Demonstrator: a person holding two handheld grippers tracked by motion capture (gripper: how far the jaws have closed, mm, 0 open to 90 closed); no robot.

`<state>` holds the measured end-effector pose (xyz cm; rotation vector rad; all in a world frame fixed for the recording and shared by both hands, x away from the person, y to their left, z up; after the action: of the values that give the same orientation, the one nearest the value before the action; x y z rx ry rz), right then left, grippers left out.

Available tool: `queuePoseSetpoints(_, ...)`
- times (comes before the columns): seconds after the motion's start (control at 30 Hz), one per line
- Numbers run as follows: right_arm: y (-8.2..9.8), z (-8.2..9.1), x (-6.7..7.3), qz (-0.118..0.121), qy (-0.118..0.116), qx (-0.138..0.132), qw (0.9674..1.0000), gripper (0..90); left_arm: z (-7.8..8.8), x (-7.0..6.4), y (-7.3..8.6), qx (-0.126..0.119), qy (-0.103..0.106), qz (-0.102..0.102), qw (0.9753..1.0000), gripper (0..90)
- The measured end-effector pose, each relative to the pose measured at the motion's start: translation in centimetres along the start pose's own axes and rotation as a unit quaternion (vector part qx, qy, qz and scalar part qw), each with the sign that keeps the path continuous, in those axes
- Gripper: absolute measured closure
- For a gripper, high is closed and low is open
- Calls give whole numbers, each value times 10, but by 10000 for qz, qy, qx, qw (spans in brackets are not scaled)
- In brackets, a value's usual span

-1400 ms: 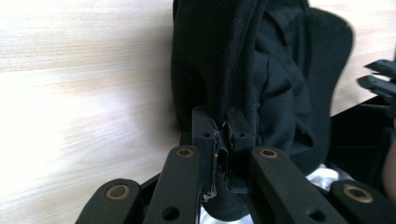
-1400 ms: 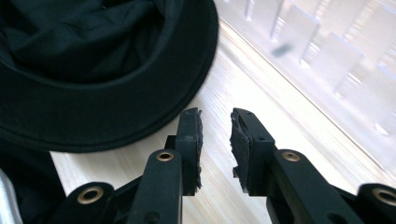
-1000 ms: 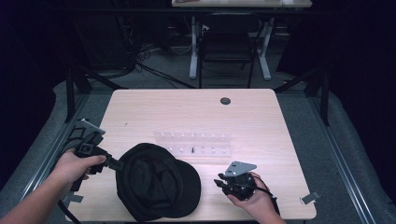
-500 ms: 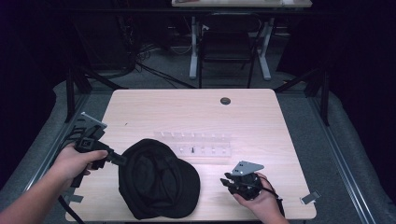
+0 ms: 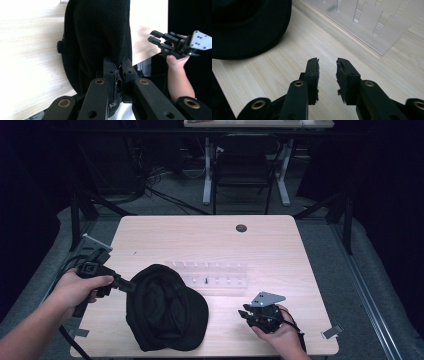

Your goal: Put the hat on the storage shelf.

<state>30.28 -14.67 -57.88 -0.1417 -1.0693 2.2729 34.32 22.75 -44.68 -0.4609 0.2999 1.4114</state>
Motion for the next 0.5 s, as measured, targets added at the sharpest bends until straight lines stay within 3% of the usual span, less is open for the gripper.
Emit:
queuePoseSetpoints(0.1,0,0,-1,-9,-7,13,10000,708,2,-1,-1,-28,84,34,10000,861)
queuePoseSetpoints(0.13,1,0,-1,-34,-1,-16,10000,708,6,-3,-1,-46,230,67,9997,861)
queuePoseSetpoints(0.17,1,0,-1,-30,2,-2,10000,708,6,-4,-2,-125,247,81,9996,861)
queuePoseSetpoints(0.23,2,0,-2,-25,7,14,10000,708,9,-4,-2,-67,294,47,9995,861)
queuePoseSetpoints(0.37,2,0,-2,-30,14,11,10000,708,16,-10,-3,-163,619,86,9979,861)
queuePoseSetpoints(0.5,2,-1,-3,-47,12,-8,10000,707,23,-17,-4,-238,816,119,9963,862)
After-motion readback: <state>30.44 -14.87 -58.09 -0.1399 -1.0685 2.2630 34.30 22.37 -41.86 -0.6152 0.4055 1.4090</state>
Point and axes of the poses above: each handheld gripper's, and its own axes: z roughly backward along the jaws, y roughly out of its underside, x roughly to its left, the point moved 7 cm from there along -z, roughly forward along the jaws, and after that the axes turned 13 degrees about -y, right-handed, at the moved point
